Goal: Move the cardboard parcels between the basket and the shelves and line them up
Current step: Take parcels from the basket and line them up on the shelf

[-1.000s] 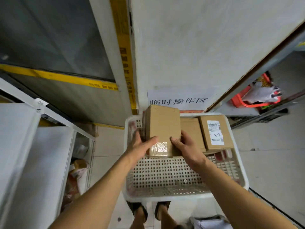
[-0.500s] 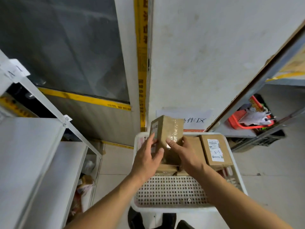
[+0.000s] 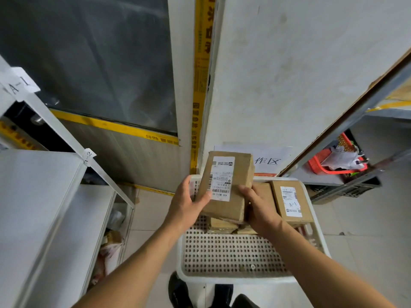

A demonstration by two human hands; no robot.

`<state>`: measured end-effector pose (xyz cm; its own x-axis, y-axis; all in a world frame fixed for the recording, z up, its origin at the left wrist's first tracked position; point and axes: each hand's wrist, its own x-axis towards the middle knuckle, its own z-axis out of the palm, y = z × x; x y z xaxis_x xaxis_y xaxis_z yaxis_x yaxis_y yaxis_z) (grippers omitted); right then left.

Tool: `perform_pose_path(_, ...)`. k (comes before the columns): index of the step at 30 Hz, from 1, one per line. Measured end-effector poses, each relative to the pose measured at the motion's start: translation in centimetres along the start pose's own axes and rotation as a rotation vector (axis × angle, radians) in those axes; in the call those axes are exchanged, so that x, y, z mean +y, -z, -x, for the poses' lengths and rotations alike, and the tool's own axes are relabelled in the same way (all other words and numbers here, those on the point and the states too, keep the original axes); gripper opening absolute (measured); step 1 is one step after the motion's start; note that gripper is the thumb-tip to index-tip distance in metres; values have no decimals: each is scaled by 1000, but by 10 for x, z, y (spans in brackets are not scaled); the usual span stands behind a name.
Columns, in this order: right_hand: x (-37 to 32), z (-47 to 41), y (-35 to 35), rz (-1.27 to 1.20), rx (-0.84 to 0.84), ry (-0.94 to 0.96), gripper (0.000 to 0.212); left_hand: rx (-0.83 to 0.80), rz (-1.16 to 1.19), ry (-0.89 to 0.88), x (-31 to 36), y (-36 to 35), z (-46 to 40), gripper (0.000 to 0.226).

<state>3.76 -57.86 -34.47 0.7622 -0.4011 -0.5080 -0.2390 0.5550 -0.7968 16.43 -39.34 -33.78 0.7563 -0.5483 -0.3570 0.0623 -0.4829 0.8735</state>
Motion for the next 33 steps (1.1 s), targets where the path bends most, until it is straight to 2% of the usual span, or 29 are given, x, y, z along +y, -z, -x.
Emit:
perform_pose_path(3, 6, 0, 2, -38, -61, -90, 70, -295, 478, 294, -12, 6, -8, 78)
perform_pose_path(5, 10, -1, 3, 2, -115, -108, 75, -378, 638, 301, -21, 9, -11, 69)
perform_pose_path(8, 0, -1, 4, 127, -82, -61, 87, -310, 587, 219, -23, 19, -20, 59)
perform_pose_path(10, -12, -7, 12, 289, 45, 48, 129, -263, 489, 189, -20, 31, -27, 71)
perform_pose_path(11, -20, -9, 13, 420, 88, 108, 144, -243, 424, 174, -19, 37, -30, 77)
perform_pose_path(12, -31, -12, 14, 560, 94, 168, 145, -223, 356, 161, -16, 42, -33, 80)
perform_pose_path(14, -52, -16, 8, 830, 10, 288, 126, -205, 213, 130, -6, 51, -37, 74)
perform_pose_path(17, -76, -30, -7, 1153, -228, 358, 104, -313, 32, 98, 20, 61, -37, 71)
perform_pose_path(19, -89, -37, -18, 1194, -397, 193, 99, -402, 14, 105, 33, 68, -34, 73)
perform_pose_path(21, -99, -43, -21, 1136, -542, -34, 92, -487, 78, 107, 41, 76, -30, 70)
perform_pose_path(23, -106, -43, -19, 1056, -670, -152, 82, -503, 140, 94, 47, 80, -23, 70)
perform_pose_path(24, -106, -43, -17, 1008, -710, -166, 77, -464, 164, 91, 50, 80, -20, 71)
perform_pose_path(26, -96, -46, -11, 880, -725, -157, 67, -284, 157, 61, 56, 77, -11, 72)
perform_pose_path(28, -81, -53, -7, 731, -661, -143, 63, 8, 50, 35, 56, 73, -3, 73)
perform_pose_path(30, -71, -55, -11, 649, -591, -124, 60, 272, -33, 51, 44, 73, 9, 85)
perform_pose_path(33, -62, -50, -23, 570, -537, -84, 48, 455, 63, 118, 23, 71, 38, 92)
